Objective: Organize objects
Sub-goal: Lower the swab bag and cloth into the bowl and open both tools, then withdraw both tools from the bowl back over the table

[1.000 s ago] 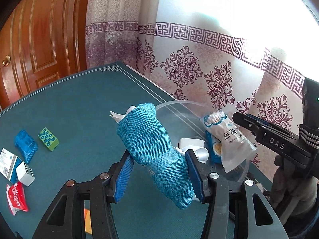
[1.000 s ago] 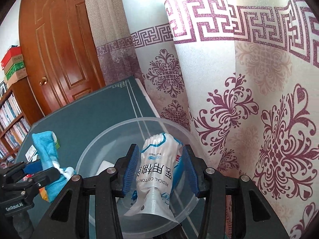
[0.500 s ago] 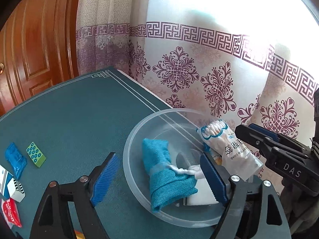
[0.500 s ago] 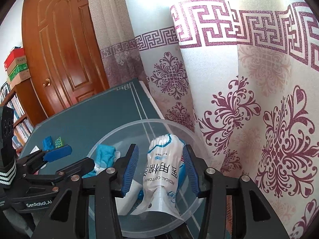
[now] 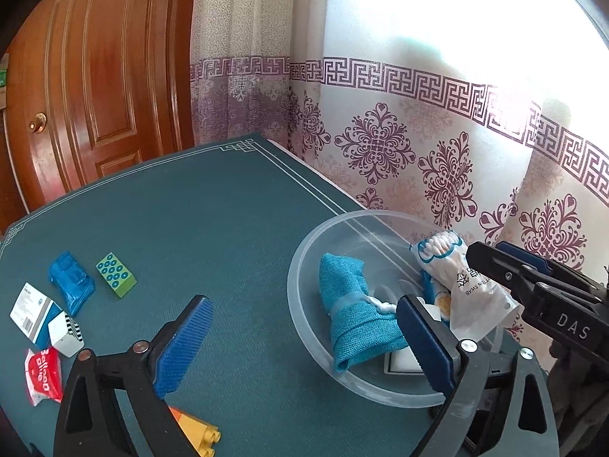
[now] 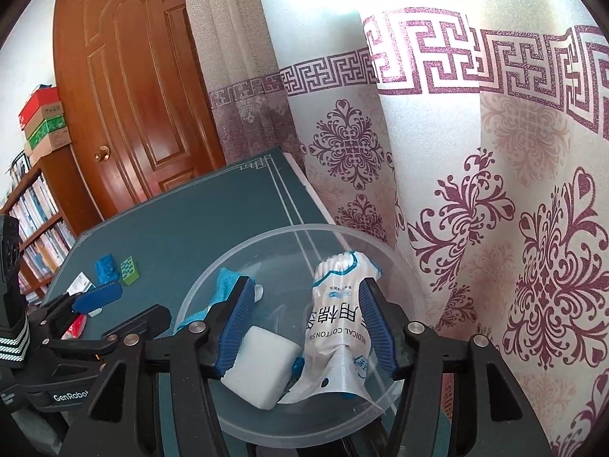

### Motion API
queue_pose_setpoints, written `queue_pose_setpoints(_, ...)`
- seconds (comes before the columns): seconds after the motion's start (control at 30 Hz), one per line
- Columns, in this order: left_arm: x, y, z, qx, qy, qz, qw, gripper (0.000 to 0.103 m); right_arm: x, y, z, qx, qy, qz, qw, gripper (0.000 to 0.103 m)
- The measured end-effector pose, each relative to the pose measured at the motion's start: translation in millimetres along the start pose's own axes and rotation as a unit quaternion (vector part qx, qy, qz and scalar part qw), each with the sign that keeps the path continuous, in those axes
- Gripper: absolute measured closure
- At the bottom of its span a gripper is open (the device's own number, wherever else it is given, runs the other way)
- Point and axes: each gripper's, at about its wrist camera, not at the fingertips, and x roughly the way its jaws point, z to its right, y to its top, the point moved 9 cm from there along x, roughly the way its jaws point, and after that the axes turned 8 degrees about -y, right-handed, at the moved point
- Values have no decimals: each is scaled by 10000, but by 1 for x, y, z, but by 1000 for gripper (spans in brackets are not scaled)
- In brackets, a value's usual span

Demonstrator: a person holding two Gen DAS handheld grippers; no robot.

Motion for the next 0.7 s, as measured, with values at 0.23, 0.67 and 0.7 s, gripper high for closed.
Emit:
queue_pose_setpoints(0.23, -21, -4, -26, -276, 453, 144, 9985, 1, -5, -6, -19, -111, 162, -37, 9998, 39)
queue_pose_setpoints(0.67, -49, -23, -69, -511, 1096, 251, 9923, 0, -13, -26, -60, -423, 407, -171, 9981, 37)
queue_pose_setpoints(0.7, -51, -25, -73, -541, 1124, 249, 9919, 0, -14, -29, -64, -454, 427, -182, 9979, 37)
